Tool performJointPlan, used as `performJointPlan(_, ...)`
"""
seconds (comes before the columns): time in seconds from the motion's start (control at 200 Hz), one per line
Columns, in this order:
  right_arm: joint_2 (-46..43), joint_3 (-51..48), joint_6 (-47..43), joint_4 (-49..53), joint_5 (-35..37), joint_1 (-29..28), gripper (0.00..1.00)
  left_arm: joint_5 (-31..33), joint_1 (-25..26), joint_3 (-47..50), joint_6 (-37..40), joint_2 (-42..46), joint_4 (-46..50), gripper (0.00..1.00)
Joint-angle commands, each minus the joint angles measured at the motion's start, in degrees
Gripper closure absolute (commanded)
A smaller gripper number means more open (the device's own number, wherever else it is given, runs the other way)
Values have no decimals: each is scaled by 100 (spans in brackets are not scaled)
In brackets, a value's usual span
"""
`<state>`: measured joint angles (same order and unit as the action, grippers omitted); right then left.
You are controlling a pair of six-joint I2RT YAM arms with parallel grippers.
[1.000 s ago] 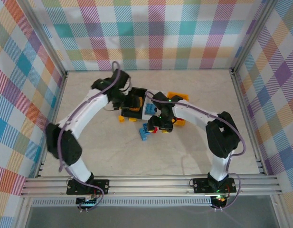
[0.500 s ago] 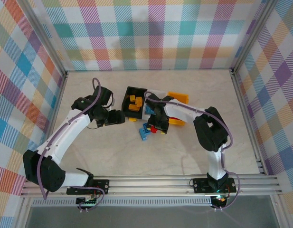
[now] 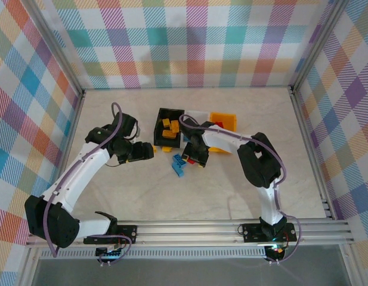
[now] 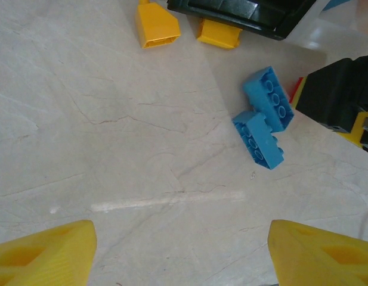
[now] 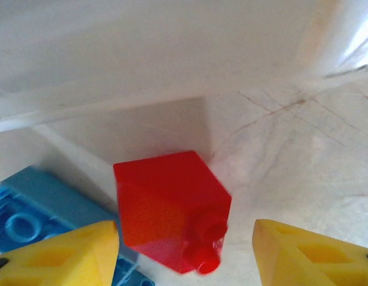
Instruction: Sort the legos into containers by color
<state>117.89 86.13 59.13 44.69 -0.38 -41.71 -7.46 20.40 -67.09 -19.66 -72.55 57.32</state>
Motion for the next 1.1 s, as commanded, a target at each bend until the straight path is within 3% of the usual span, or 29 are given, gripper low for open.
performJointPlan(0.0,175,104,-11,34,64,-12,44,-82,-85,99,73,133,184,24)
performJointPlan(0.34,-96,-62,-277,104,177,-12,72,-229,-89,198,-73,87,-10,24)
performJointPlan(0.645,-1229,-736,-480,289,141,-12,72,-293,-89,253,-106,-36,-183,24)
performJointPlan(0.825,-2004,-878,-774,687,565,39,71,-452,-90,387,-141,-182,-382,23)
performJointPlan(0.945,-2199,-792,-1097,840,703,425,70,-564,-68,449,-156,-350,-506,23)
performJointPlan(1.095,-2118,-600,-1598,709,645,1306,70,-646,60,599,-218,-529,-645,23)
